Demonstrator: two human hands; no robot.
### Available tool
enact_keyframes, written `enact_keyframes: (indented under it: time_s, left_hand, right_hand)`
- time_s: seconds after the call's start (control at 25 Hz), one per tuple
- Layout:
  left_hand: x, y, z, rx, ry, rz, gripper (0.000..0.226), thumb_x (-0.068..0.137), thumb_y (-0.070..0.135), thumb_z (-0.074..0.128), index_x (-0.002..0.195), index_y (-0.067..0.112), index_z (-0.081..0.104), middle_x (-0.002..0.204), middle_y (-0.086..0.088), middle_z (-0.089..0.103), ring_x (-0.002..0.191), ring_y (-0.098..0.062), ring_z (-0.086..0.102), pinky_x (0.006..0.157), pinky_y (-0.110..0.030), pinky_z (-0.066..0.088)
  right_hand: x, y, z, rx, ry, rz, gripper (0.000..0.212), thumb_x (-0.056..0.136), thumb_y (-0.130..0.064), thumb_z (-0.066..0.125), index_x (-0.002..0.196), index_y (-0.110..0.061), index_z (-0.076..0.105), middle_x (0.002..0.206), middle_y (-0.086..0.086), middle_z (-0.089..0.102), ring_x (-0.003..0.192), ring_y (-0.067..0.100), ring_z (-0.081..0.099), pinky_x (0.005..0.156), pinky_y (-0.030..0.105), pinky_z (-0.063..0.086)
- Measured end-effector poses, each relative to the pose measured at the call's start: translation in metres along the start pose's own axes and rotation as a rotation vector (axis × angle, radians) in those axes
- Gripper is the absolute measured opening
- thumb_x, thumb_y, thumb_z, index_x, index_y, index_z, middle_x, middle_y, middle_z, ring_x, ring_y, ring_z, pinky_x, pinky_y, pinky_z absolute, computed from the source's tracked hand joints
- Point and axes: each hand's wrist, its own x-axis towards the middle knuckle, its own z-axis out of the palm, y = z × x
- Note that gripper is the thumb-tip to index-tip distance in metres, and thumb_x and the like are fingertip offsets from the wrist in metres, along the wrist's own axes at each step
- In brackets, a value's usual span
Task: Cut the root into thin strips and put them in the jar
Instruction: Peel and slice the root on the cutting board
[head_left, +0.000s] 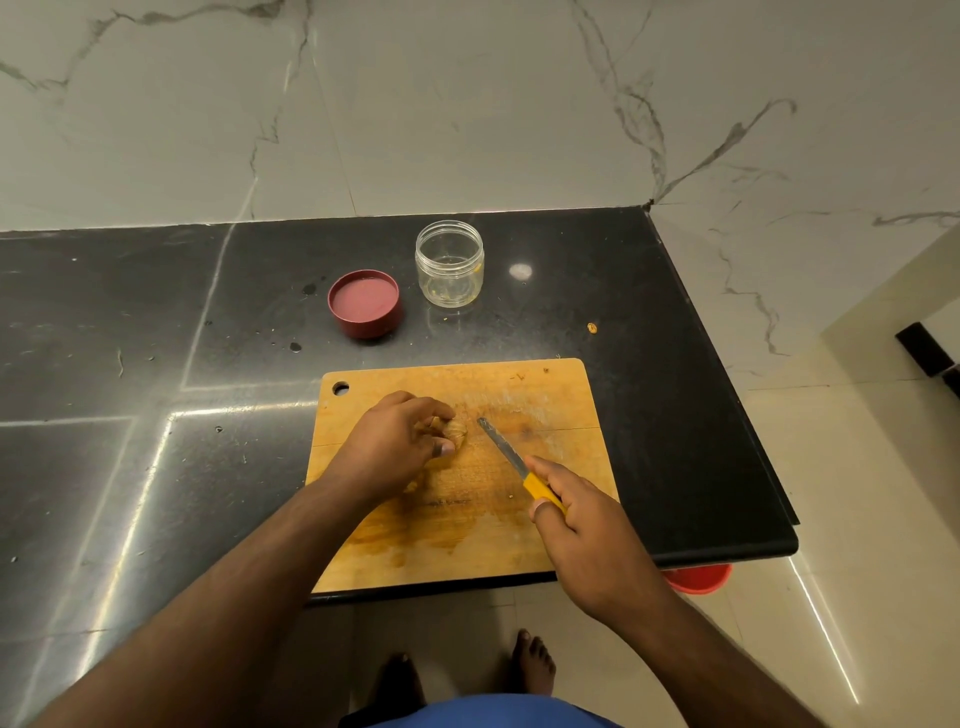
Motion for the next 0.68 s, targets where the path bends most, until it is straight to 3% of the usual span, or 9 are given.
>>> enact_keyframes:
  time_s: [0.24, 0.52, 0.68]
  left_hand:
    - [-0.001, -0.003, 0.004, 0.003, 0.053, 0.006, 0.035, 0.085, 0.037, 0.078, 0.118, 0.031, 0.068, 0.116, 0.013, 0.055, 0.1, -0.008, 0.053, 0.078, -0.023, 0.044]
    - [-0.003, -0.002, 0.006, -0.014, 0.083, 0.011, 0.032, 0.084, 0.036, 0.079, 0.115, 0.031, 0.069, 0.107, 0.012, 0.055, 0.093, -0.006, 0.053, 0.068, -0.019, 0.041]
    - [-0.004, -0.002, 0.007, -0.011, 0.089, 0.021, 0.031, 0.084, 0.032, 0.08, 0.114, 0.03, 0.069, 0.108, 0.011, 0.056, 0.097, -0.008, 0.054, 0.075, -0.024, 0.042]
  right_hand:
    - [0.003, -0.012, 0.005, -0.114, -0.034, -0.039, 0.048, 0.104, -0.021, 0.039, 0.152, -0.025, 0.032, 0.146, -0.007, 0.043, 0.116, -0.008, 0.033, 0.083, -0.006, 0.023]
    - [0.009, -0.024, 0.012, -0.191, -0.045, -0.086, 0.05, 0.104, -0.022, 0.036, 0.154, -0.024, 0.028, 0.13, -0.005, 0.048, 0.107, 0.004, 0.047, 0.092, 0.018, 0.041]
    - [0.011, -0.025, 0.014, -0.225, -0.063, -0.096, 0.051, 0.104, -0.023, 0.036, 0.155, -0.026, 0.026, 0.124, -0.006, 0.048, 0.103, 0.005, 0.048, 0.087, 0.02, 0.043]
